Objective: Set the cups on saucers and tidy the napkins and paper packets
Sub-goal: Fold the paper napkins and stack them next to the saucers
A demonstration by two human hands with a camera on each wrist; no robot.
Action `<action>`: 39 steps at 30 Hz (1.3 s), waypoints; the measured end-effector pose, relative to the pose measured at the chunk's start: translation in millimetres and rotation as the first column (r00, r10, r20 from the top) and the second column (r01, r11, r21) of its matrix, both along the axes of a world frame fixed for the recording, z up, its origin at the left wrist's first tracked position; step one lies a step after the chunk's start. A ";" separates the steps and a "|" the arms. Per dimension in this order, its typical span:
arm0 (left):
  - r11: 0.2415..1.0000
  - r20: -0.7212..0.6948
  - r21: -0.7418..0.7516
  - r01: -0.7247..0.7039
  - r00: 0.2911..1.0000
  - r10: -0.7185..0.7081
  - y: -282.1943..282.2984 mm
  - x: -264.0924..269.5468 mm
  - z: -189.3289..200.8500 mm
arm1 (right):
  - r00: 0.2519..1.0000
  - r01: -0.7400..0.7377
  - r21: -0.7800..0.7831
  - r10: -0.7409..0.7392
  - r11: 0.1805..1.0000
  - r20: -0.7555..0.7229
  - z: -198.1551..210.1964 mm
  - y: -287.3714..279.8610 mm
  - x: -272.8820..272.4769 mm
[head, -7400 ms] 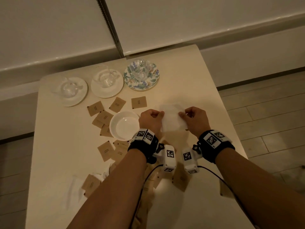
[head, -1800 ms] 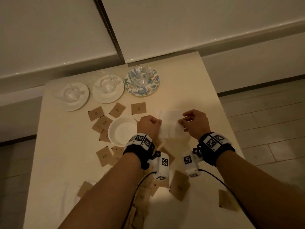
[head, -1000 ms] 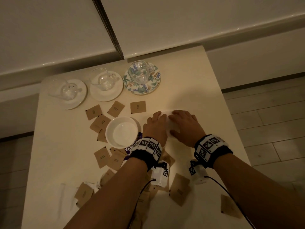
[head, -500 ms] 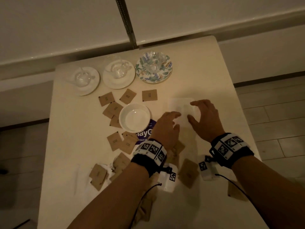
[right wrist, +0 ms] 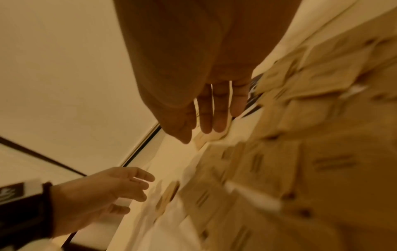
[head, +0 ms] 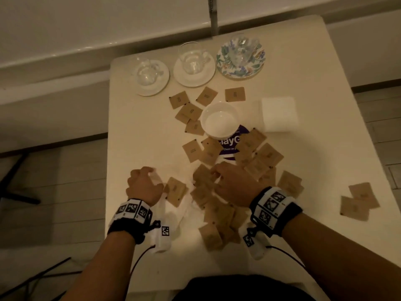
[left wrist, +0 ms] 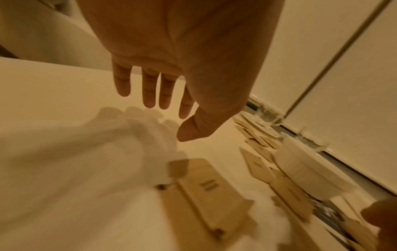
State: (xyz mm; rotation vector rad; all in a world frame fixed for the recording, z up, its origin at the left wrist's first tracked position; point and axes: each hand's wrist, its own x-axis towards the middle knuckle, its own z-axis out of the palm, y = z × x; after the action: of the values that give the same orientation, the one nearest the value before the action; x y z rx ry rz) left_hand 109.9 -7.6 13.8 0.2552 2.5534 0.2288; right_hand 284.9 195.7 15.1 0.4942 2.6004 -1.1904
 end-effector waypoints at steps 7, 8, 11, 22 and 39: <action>0.998 0.144 0.055 0.039 0.989 -0.046 -39.8 13.5 -15.7 | 0.986 -0.144 0.326 0.110 0.934 0.121 -24.6 -75.3 -49.6; 0.993 0.150 0.099 0.066 0.985 -0.081 -38.2 16.5 -17.3 | 0.989 -0.130 0.369 0.092 0.920 0.118 -28.4 -78.2 -51.7; 0.965 0.182 0.249 0.086 0.974 -0.134 -32.2 22.4 -20.6 | 0.994 -0.066 0.417 0.023 0.906 0.108 -35.6 -81.2 -51.8; 0.864 0.053 0.423 0.272 0.945 -0.323 -6.8 21.6 0.7 | 0.905 0.417 -0.144 -0.425 0.897 -0.026 1.9 -53.0 -21.3; 0.645 0.115 0.745 0.171 0.919 -0.376 114.2 56.5 38.4 | 0.752 0.559 -0.451 -0.655 0.696 -0.080 37.0 31.5 44.9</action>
State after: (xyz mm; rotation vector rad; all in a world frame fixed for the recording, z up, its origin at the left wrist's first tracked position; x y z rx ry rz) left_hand 166.4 106.6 52.2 0.8519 1.9935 1.0889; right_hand 329.7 227.2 52.1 1.2649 2.3033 -2.0533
